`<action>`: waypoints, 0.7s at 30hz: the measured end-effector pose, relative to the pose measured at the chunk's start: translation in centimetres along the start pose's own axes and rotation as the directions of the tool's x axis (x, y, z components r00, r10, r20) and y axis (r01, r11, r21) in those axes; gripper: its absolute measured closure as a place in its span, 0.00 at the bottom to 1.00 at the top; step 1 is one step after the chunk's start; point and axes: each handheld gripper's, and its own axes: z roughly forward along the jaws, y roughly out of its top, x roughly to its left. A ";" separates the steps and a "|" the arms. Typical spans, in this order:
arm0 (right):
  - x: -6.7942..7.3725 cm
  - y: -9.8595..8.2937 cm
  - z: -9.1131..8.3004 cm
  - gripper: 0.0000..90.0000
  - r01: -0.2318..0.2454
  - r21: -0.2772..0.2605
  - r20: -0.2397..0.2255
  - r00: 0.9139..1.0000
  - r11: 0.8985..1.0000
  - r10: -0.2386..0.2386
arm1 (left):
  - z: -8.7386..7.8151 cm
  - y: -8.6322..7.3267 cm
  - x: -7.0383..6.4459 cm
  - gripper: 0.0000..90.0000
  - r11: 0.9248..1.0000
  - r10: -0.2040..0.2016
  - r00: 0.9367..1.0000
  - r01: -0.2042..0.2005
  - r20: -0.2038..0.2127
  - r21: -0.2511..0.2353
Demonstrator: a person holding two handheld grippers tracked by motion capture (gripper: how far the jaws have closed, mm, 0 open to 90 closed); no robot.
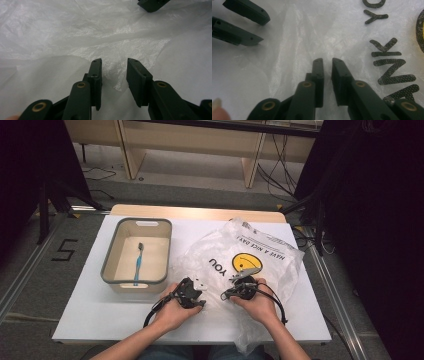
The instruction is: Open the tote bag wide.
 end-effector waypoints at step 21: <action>0.7 2.3 -5.1 1.00 0.056 -0.259 0.125 0.992 0.964 -0.024 | 0.0 0.0 -0.2 0.73 1.000 0.010 1.000 -0.010 -0.008 0.003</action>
